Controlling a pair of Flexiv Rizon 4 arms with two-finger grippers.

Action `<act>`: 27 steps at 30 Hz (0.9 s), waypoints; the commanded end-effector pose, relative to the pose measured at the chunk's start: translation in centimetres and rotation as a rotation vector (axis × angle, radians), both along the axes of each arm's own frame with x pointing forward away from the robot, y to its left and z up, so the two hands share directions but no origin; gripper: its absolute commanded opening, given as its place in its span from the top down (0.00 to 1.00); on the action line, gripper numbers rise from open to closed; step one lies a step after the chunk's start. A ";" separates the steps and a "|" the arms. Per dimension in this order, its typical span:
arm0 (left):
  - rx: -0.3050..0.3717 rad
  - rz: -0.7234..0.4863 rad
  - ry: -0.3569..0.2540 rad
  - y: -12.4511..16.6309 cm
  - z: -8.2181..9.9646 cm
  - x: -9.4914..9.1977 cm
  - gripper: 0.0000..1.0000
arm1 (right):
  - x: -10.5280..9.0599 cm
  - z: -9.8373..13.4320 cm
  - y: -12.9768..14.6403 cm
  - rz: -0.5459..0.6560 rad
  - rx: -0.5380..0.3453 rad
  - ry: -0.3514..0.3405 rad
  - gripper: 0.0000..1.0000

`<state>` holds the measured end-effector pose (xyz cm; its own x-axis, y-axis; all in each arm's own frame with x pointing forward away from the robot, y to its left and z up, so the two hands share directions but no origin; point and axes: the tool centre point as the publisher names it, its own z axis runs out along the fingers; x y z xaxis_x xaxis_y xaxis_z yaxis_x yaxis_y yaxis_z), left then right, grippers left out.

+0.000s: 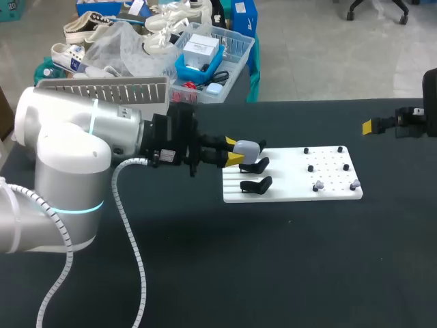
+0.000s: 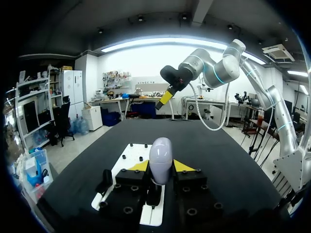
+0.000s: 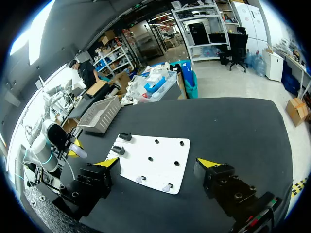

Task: Pick up each earbud case from the left stands, insert the matching earbuds, close the lid, and place the case in the box.

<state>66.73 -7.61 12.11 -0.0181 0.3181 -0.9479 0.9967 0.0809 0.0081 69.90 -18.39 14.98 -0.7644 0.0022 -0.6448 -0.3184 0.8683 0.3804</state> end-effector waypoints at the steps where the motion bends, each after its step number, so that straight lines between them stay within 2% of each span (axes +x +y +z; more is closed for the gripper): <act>1: -0.081 0.052 -0.044 0.2 0.4 -1.5 1.00 | 0.1 -0.1 -0.1 0.003 0.002 0.000 0.00; 9: -0.106 0.048 -0.072 -0.3 0.4 -2.6 1.00 | 0.1 -0.1 -0.1 0.003 0.002 0.000 0.00; 27: -0.134 -0.013 -0.061 -1.8 1.0 -4.5 1.00 | 0.1 -0.1 -0.1 0.003 0.002 0.000 0.00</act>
<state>62.35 -9.31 13.31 0.0427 0.1908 -0.9807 0.9960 0.0686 0.0567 69.91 -18.39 14.98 -0.7644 0.0022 -0.6448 -0.3184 0.8683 0.3804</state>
